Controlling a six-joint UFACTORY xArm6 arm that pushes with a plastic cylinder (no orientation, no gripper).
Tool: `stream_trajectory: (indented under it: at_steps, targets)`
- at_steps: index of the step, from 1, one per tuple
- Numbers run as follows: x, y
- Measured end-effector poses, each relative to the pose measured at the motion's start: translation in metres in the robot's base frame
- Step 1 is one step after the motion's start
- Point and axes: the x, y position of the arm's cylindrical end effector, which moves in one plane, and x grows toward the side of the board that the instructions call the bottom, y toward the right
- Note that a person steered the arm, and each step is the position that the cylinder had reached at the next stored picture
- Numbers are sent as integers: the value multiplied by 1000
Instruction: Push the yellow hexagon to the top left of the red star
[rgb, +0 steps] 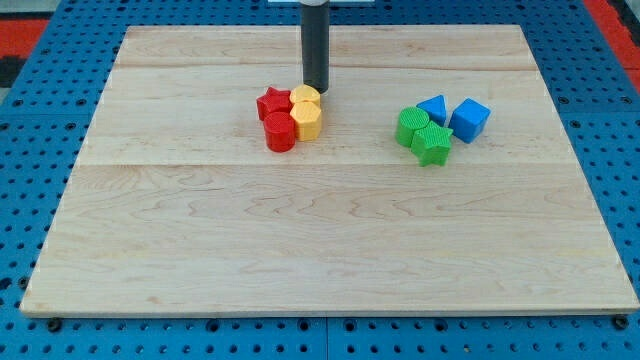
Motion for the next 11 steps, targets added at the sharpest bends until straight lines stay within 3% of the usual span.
stream_trajectory:
  at_steps: [1, 2, 3, 4, 5, 7, 9, 10, 11]
  targets:
    - [-2, 45]
    - [34, 48]
    - [103, 32]
    - [99, -2]
    - [58, -28]
    - [8, -5]
    - [-35, -101]
    - [-12, -80]
    - [-23, -46]
